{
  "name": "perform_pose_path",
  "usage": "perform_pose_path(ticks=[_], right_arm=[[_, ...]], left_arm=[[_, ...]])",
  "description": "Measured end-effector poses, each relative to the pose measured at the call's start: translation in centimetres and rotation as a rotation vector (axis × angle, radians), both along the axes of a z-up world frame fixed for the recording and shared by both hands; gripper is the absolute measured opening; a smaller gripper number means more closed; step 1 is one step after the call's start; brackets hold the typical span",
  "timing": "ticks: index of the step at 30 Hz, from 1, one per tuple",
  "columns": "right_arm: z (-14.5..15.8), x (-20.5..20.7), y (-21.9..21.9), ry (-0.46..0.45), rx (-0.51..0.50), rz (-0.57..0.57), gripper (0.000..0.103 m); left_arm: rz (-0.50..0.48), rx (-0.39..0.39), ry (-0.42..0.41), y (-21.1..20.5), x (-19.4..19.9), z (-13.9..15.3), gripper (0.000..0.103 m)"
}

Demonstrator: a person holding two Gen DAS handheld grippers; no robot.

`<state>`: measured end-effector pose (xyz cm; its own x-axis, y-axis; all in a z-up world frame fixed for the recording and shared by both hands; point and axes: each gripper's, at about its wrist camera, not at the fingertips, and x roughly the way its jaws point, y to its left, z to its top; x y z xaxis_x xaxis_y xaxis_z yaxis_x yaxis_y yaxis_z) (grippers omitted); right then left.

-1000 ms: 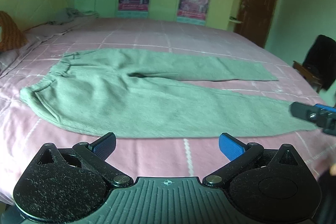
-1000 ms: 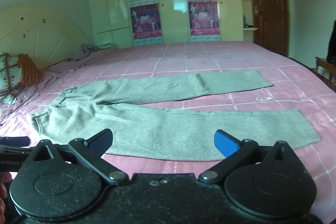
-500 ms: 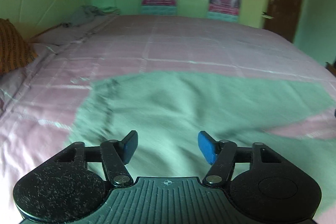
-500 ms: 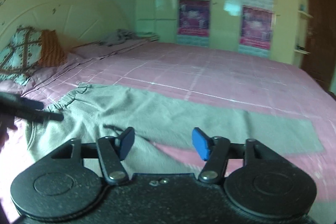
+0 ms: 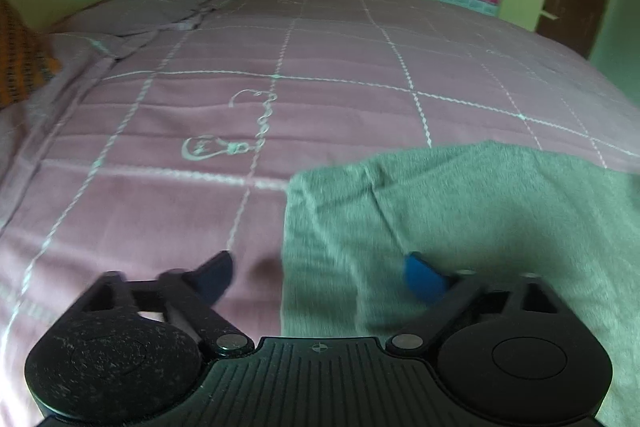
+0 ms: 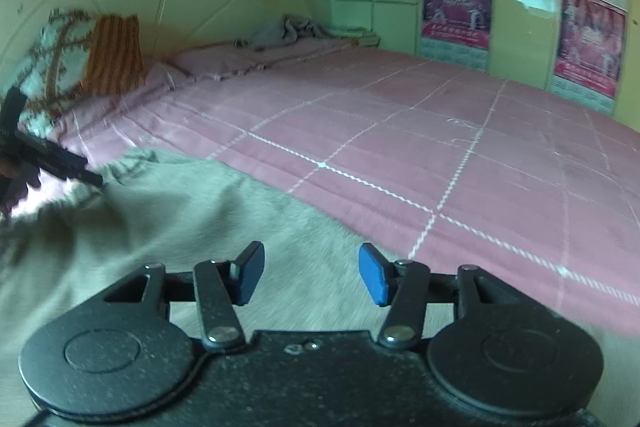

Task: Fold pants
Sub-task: 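Grasp the waistband corner with the left gripper while the right gripper grasps the other waistband corner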

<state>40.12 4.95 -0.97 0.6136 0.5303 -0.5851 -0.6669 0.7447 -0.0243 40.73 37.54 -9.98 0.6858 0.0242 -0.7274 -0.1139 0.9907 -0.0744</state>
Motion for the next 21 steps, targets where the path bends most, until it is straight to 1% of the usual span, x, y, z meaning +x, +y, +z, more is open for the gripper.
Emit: perform_pose_path(ticks=[1, 2, 3, 5, 7, 8, 9, 10, 11, 13, 14, 15, 16, 18, 19, 21], right_arm=[[-0.5, 1.0, 0.4, -0.004, -0.034, 0.015, 0.052], [-1.0, 1.8, 1.0, -0.005, -0.067, 0.027, 0.052], [-1.5, 2.6, 1.2, 0.008, -0.092, 0.034, 0.050], [-2.2, 4.2, 1.2, 0.044, -0.116, 0.037, 0.047], [-2.3, 5.3, 0.7, 0.048, -0.117, 0.024, 0.048], [-2.3, 6.1, 0.5, 0.057, -0.116, 0.019, 0.047], [-2.3, 6.7, 0.2, 0.068, -0.115, 0.017, 0.047], [-2.2, 7.1, -0.2, 0.074, -0.117, 0.018, 0.046], [-2.2, 7.7, -0.4, 0.086, -0.117, 0.025, 0.045], [-2.0, 8.4, -1.0, 0.114, -0.118, 0.048, 0.045], [-1.9, 8.5, -1.2, 0.124, -0.125, 0.066, 0.045], [-2.0, 8.8, -1.3, 0.156, -0.143, 0.099, 0.043], [-2.0, 8.8, -1.3, 0.156, -0.143, 0.099, 0.041], [-2.6, 9.2, -0.9, 0.175, -0.195, 0.120, 0.039], [-2.8, 9.3, -0.9, 0.193, -0.211, 0.131, 0.039], [-3.0, 9.6, -0.9, 0.203, -0.226, 0.144, 0.039]], left_arm=[[-0.011, -0.019, 0.001, 0.4, 0.8, -0.2, 0.072], [-0.018, -0.026, 0.002, 0.7, 1.5, -0.4, 0.071], [-0.025, -0.006, 0.004, 0.9, 2.2, -0.5, 0.071], [-0.053, 0.035, 0.009, 1.0, 3.5, -0.7, 0.071], [-0.089, 0.054, 0.033, 1.0, 4.5, -1.0, 0.073], [-0.096, 0.055, 0.038, 1.2, 4.8, -1.0, 0.076], [-0.098, 0.049, 0.041, 1.6, 5.0, -1.0, 0.082], [-0.100, 0.034, 0.053, 1.9, 5.2, -1.1, 0.087], [-0.102, 0.003, 0.064, 2.5, 5.5, -1.3, 0.087], [-0.105, -0.052, 0.075, 3.4, 5.9, -1.5, 0.088], [-0.110, -0.061, 0.076, 3.5, 6.0, -1.6, 0.088], [-0.116, -0.061, 0.079, 3.5, 6.1, -1.6, 0.088], [-0.128, -0.057, 0.080, 3.4, 6.2, -1.6, 0.088], [-0.154, -0.042, 0.086, 3.2, 6.4, -1.5, 0.087], [-0.164, -0.045, 0.088, 3.2, 6.5, -1.4, 0.085], [-0.165, -0.061, 0.089, 3.4, 6.7, -1.5, 0.085]])
